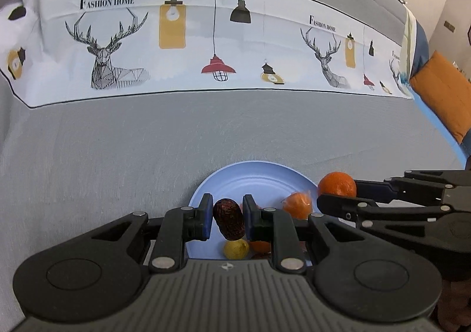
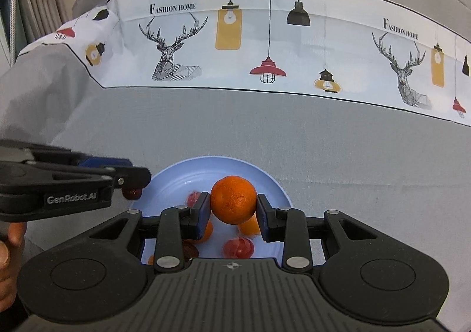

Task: Organize fruits
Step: 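Lower the date into the plate with the left gripper while the right gripper lowers the orange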

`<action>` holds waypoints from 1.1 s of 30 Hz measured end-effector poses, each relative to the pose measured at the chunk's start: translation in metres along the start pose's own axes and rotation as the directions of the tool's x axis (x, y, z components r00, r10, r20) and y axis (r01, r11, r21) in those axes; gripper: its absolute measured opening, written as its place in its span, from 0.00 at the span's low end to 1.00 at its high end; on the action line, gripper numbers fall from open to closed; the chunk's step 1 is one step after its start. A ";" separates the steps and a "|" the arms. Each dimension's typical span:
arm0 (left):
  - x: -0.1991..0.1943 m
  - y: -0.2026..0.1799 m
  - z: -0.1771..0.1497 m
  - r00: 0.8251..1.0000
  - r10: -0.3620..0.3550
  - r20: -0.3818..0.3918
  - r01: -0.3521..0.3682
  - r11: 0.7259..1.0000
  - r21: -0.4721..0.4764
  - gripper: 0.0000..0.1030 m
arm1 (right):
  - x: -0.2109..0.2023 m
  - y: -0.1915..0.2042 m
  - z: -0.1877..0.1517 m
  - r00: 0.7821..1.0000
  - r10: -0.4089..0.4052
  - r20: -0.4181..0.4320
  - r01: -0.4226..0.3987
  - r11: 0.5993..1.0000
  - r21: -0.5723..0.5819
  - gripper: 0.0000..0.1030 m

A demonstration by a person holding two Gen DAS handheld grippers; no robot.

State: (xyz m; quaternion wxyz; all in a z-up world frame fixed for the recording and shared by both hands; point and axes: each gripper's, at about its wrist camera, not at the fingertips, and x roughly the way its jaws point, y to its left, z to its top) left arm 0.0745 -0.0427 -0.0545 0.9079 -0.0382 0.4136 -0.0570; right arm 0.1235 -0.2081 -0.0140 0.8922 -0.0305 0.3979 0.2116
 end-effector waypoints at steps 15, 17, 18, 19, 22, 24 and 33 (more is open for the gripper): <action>0.010 -0.005 0.002 1.000 0.022 -0.002 -0.022 1.000 0.018 0.22 | 0.005 0.000 -0.003 0.998 0.014 -0.053 -0.016 0.999 -0.028 0.34; 0.010 -0.005 0.002 1.000 0.022 -0.001 -0.022 1.000 0.018 0.22 | 0.005 0.001 -0.004 0.998 0.020 -0.059 -0.021 0.999 -0.029 0.34; 0.010 -0.005 0.002 1.000 0.022 -0.001 -0.022 1.000 0.017 0.22 | 0.005 0.001 -0.004 0.998 0.021 -0.062 -0.023 0.999 -0.031 0.34; 0.010 -0.005 0.002 1.000 0.023 -0.001 -0.023 1.000 0.018 0.22 | 0.006 0.002 -0.004 0.998 0.023 -0.066 -0.025 0.999 -0.033 0.34; 0.010 -0.005 0.002 1.000 0.025 -0.001 -0.025 0.999 0.022 0.22 | 0.006 0.002 -0.005 0.997 0.025 -0.072 -0.028 0.999 -0.038 0.34; 0.009 -0.005 0.001 1.000 0.025 -0.001 -0.024 0.999 0.021 0.22 | 0.007 0.003 -0.005 0.997 0.028 -0.078 -0.032 0.999 -0.041 0.34; 0.009 -0.004 0.002 1.000 0.024 0.000 -0.024 0.999 0.020 0.22 | 0.010 0.004 -0.006 0.995 0.030 -0.098 -0.036 0.998 -0.056 0.34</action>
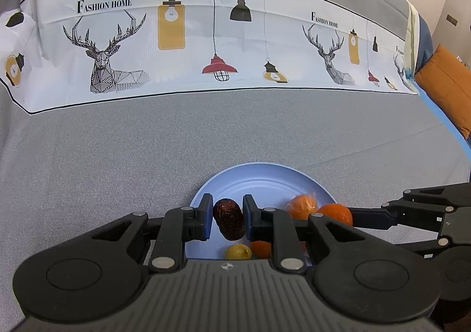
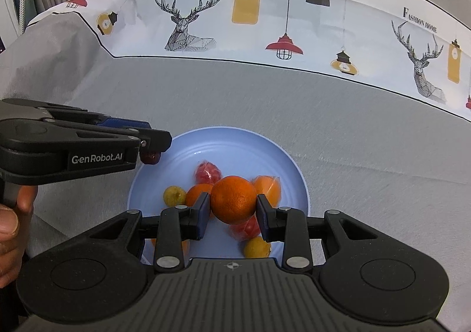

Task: Organize fruits
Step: 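Lower the date into the plate with the left gripper while the right gripper lowers the orange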

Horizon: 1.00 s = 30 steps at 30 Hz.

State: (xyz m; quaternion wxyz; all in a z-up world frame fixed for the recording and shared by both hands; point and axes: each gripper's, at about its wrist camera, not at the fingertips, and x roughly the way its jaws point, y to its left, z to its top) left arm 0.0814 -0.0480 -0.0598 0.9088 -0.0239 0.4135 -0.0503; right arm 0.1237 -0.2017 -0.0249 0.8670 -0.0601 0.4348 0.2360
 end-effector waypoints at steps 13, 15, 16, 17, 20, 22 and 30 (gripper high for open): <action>0.000 -0.001 0.001 1.000 -0.005 0.005 0.005 1.000 0.000 0.22 | 0.003 0.002 -0.002 1.000 0.003 -0.012 -0.004 1.000 -0.012 0.34; 0.000 -0.001 0.001 1.000 -0.005 0.005 0.005 1.000 0.000 0.22 | 0.003 0.002 -0.002 1.000 0.004 -0.013 -0.004 1.000 -0.013 0.34; 0.000 -0.001 0.001 1.000 -0.005 0.006 0.005 1.000 0.001 0.22 | 0.003 0.002 -0.002 1.000 0.005 -0.013 -0.005 1.000 -0.014 0.34; 0.000 -0.001 0.001 1.000 -0.005 0.006 0.005 1.000 0.001 0.22 | 0.003 0.002 -0.002 1.000 0.005 -0.013 -0.005 1.000 -0.013 0.34; 0.000 -0.001 0.001 1.000 -0.006 0.006 0.006 1.000 0.001 0.22 | 0.004 0.002 -0.002 1.000 0.006 -0.015 -0.006 1.000 -0.016 0.34; 0.000 -0.001 0.000 1.000 -0.006 0.006 0.006 1.000 0.001 0.22 | 0.004 0.002 -0.002 1.000 0.005 -0.015 -0.006 1.000 -0.016 0.34; 0.000 -0.002 0.000 1.000 -0.007 0.011 0.007 1.000 0.003 0.22 | 0.005 0.002 -0.003 1.000 0.006 -0.017 -0.006 1.000 -0.019 0.34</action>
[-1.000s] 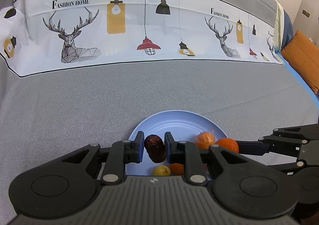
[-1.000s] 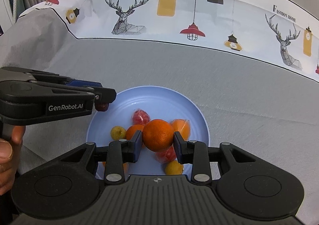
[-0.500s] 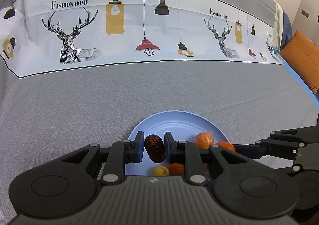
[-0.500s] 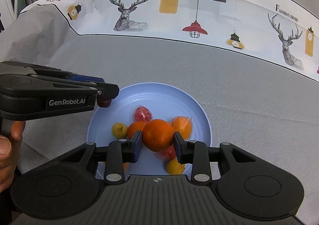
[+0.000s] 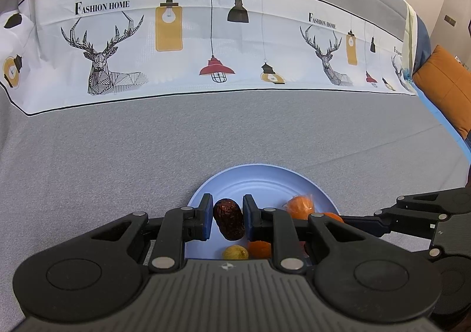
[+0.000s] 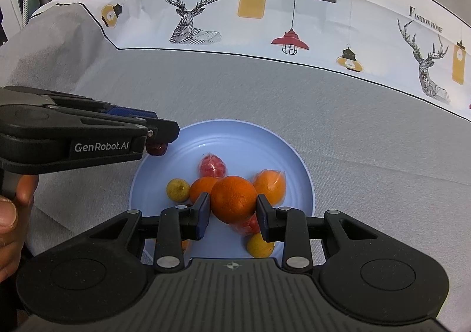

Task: Organize fruits
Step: 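Lower the date into the plate with the left gripper while the right gripper lowers the orange, then open the left gripper to release the date while the right gripper releases the orange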

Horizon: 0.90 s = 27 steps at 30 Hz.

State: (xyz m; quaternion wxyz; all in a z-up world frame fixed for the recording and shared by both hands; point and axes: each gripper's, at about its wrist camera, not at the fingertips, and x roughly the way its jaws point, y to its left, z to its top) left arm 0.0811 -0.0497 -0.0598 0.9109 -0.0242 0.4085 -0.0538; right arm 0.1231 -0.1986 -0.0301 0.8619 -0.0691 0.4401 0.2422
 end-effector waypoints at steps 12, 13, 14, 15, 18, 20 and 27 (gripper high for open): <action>-0.001 -0.003 0.001 1.000 -0.002 0.002 0.002 1.000 0.003 0.22 | 0.001 0.001 -0.002 1.000 0.002 -0.004 -0.002 1.000 -0.007 0.34; -0.001 -0.003 0.001 1.000 -0.002 0.003 0.002 1.000 0.003 0.22 | 0.001 0.002 -0.002 1.000 0.002 -0.004 -0.002 1.000 -0.006 0.34; 0.000 -0.003 0.001 1.000 -0.001 0.003 0.001 1.000 0.003 0.22 | 0.001 0.001 -0.002 1.000 0.002 -0.004 -0.002 1.000 -0.006 0.34; 0.000 -0.003 0.001 1.000 -0.002 0.003 0.002 1.000 0.002 0.22 | 0.001 0.001 -0.002 1.000 0.001 -0.004 -0.001 1.000 -0.006 0.34; -0.001 -0.004 0.001 1.000 -0.015 0.002 0.015 1.000 -0.002 0.24 | 0.001 0.001 -0.002 1.000 -0.002 -0.005 0.002 1.000 -0.008 0.35; 0.001 -0.006 0.001 1.000 -0.029 -0.006 0.029 1.000 0.000 0.41 | 0.002 0.001 -0.002 1.000 -0.026 -0.005 0.026 1.000 -0.012 0.44; -0.005 -0.005 0.001 0.999 -0.009 0.031 0.009 1.000 0.002 0.66 | 0.001 -0.006 -0.004 0.998 -0.060 -0.002 0.060 0.998 0.012 0.73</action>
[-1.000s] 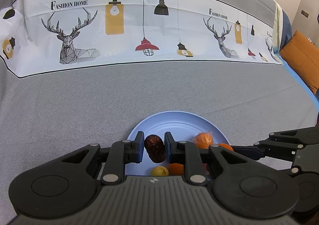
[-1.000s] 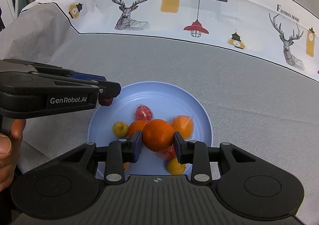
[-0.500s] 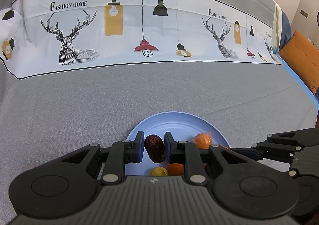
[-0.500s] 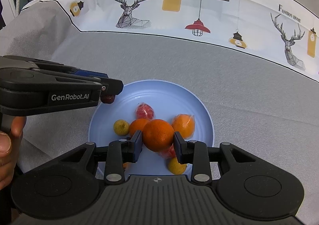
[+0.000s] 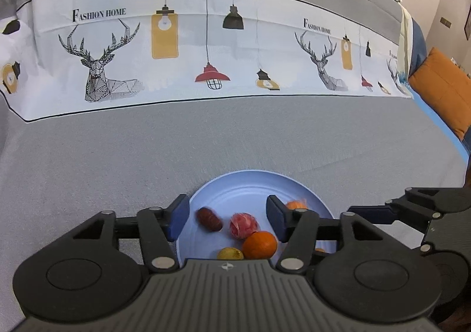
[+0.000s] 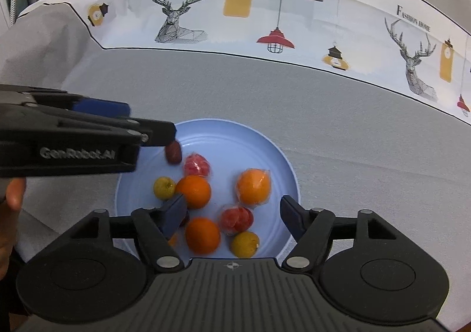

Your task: Organize fruits

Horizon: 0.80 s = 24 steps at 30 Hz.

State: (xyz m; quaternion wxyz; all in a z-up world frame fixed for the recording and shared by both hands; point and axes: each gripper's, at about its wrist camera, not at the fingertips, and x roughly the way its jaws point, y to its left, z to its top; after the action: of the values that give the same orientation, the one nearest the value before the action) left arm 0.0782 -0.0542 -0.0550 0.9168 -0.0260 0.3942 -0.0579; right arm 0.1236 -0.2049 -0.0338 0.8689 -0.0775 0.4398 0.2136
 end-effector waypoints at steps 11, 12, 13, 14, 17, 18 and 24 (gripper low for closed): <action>-0.036 -0.010 -0.003 0.981 0.143 0.132 -0.152 0.986 0.062 0.88 | -0.018 -0.026 -0.002 0.990 -0.104 0.098 0.094 0.990 0.103 0.99; -0.042 -0.009 -0.002 0.981 0.136 0.139 -0.144 0.988 0.054 0.95 | -0.022 -0.030 -0.003 0.987 -0.111 0.112 0.097 0.988 0.123 0.99; -0.047 -0.008 -0.001 0.982 0.123 0.141 -0.129 0.991 0.037 0.98 | -0.027 -0.034 -0.004 0.986 -0.116 0.124 0.098 0.985 0.144 0.99; -0.053 -0.006 0.000 0.985 0.109 0.137 -0.111 0.994 0.009 0.99 | -0.031 -0.038 -0.005 0.984 -0.119 0.134 0.095 0.981 0.167 0.99; -0.068 -0.011 0.002 0.988 0.129 0.090 -0.126 0.992 -0.031 0.99 | -0.044 -0.046 -0.009 0.982 -0.118 0.149 0.084 0.973 0.214 0.99; -0.073 -0.013 0.000 0.988 0.133 0.083 -0.130 0.991 -0.035 0.99 | -0.049 -0.046 -0.011 0.981 -0.122 0.151 0.086 0.970 0.227 0.99; -0.073 -0.013 -0.040 0.997 0.073 -0.003 -0.073 0.992 -0.107 0.99 | -0.065 -0.033 -0.028 0.983 -0.119 0.140 0.087 0.973 0.216 0.99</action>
State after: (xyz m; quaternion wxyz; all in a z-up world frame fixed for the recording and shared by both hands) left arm -0.0021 -0.0575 -0.0290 0.9158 -0.0607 0.3971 -0.0029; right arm 0.0840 -0.2626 -0.0006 0.9130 0.0078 0.3878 0.1262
